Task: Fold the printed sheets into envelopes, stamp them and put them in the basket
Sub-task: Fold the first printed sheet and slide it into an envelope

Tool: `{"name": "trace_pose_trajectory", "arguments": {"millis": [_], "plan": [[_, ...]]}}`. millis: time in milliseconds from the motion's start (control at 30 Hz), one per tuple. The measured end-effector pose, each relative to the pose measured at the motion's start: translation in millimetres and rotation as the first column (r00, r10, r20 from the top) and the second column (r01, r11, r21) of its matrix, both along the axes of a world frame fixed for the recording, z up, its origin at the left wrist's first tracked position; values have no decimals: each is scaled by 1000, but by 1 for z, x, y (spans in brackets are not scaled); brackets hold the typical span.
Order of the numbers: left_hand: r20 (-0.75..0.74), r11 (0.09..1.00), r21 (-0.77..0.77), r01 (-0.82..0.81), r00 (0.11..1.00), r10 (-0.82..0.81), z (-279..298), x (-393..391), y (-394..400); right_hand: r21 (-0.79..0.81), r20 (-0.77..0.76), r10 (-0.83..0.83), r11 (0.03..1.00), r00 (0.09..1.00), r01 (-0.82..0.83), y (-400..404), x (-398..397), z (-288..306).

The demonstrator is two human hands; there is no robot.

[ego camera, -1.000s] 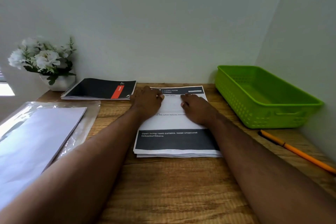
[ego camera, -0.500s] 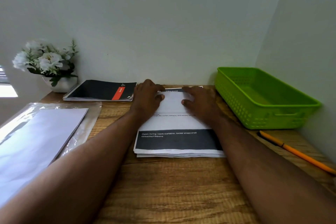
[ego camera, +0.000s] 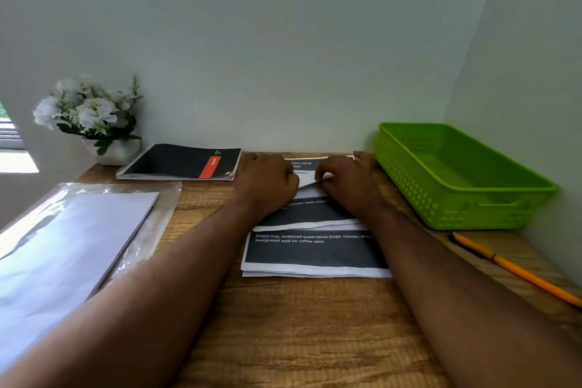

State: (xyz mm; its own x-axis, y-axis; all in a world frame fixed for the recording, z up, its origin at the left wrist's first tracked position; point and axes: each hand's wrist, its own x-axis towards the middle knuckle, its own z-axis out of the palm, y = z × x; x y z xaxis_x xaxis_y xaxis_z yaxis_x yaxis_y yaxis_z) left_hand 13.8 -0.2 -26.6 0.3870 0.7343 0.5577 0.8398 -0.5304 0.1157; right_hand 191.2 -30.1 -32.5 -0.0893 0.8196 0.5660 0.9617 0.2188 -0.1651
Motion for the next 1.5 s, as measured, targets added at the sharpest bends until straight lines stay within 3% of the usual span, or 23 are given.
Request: {"name": "trace_pose_trajectory", "arguments": {"millis": [167,267,300,367,467,667,933,1067,1233,1300,1367,1433,1500], "plan": [[-285,983,-159,-97,957,49,-4,7,2,-176,88,-20,984,996,35,-5,-4,2],[-369,980,-194,-43,929,-32,-7,14,-2,-214,63,-26,976,998,39,-4,-7,3],[-361,972,-237,7,928,-94,-9,16,-2,-205,31,-11,979,999,17,-3,-6,3],[-196,914,-391,109,961,-198,-13,16,-1,-224,-37,14,974,999,-22,-1,-6,0],[14,859,-476,189,978,-208,-16,14,6,-312,46,46,950,998,-29,4,-9,-6],[-219,873,-488,-9,969,-112,-22,19,6,-435,189,-7,896,982,90,2,-18,-6],[-232,872,-489,-29,968,-98,-19,19,3,-409,187,-130,891,974,197,2,-26,-5],[-248,868,-496,-38,964,-99,-18,18,1,-327,248,-270,881,930,343,4,4,-3],[-251,861,-508,-29,961,-116,-18,18,2,-316,170,-465,809,869,495,-8,18,2],[-250,866,-500,-34,962,-107,-19,19,4,-200,289,-391,868,874,455,-7,13,-1],[-251,868,-495,-39,963,-100,-19,20,5,-143,270,-233,950,934,278,-1,5,-4],[-249,865,-499,-49,964,-89,-19,22,6,-268,160,-71,957,985,113,5,-2,-9],[-271,861,-499,-94,961,-52,-16,24,2,-449,104,-11,892,994,57,7,-6,-11]]}}
